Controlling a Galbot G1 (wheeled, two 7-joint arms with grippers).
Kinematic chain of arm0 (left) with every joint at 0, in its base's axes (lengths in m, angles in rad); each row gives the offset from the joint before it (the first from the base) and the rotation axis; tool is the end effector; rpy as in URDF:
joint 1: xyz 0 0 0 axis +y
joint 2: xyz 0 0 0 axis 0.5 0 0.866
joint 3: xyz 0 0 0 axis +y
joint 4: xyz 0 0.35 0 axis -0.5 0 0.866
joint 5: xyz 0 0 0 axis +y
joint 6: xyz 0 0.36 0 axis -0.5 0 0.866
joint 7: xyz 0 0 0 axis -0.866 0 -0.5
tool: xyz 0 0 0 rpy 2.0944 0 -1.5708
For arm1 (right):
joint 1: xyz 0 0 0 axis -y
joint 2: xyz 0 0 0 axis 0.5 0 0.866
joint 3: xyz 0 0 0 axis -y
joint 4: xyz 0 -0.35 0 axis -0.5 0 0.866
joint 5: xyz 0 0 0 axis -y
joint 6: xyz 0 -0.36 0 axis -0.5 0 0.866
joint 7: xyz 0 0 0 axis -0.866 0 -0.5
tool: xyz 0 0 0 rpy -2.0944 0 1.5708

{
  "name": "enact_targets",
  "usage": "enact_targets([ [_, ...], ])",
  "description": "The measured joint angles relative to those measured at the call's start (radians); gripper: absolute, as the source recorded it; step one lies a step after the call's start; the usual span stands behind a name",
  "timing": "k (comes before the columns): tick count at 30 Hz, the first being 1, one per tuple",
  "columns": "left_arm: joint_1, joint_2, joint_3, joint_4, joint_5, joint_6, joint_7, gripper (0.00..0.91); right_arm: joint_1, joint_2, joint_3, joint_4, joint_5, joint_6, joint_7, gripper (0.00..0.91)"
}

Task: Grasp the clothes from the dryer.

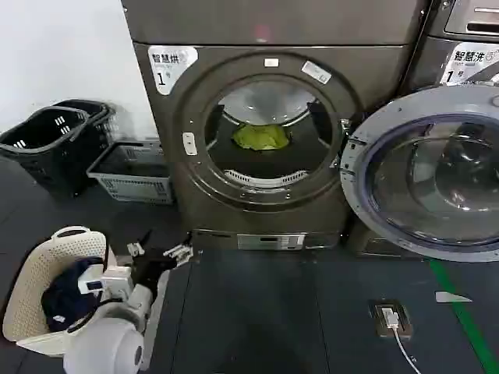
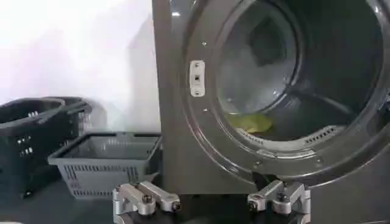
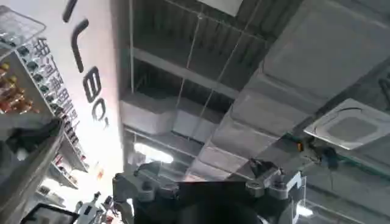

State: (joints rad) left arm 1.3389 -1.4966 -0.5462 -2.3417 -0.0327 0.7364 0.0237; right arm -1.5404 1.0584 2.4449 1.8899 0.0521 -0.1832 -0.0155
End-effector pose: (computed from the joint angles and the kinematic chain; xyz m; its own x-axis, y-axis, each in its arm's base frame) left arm 0.2189 0.0132 -0.1685 -0.9665 0.0256 0.2553 0.0377 0.9984 0.0425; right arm -0.1267 -0.3960 0.0122 0.0047 0.7512 -0.6600 0.9277 -0.2497 -0.2776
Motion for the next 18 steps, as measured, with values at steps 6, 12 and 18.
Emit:
enact_targets([
  [6,0.0,-0.001,0.003,0.0,0.0,0.0,0.001,0.907,0.003,0.004,-0.022,-0.011,0.005,0.029,0.0,0.907],
  [12,0.003,0.0,0.004,-0.006,0.003,0.0,0.002,0.907,0.01,0.003,-0.031,-0.018,0.01,0.041,0.003,0.907],
  [18,0.003,0.0,0.005,-0.01,0.003,0.0,0.003,0.907,0.01,0.003,-0.034,-0.022,0.016,0.045,0.009,0.907],
])
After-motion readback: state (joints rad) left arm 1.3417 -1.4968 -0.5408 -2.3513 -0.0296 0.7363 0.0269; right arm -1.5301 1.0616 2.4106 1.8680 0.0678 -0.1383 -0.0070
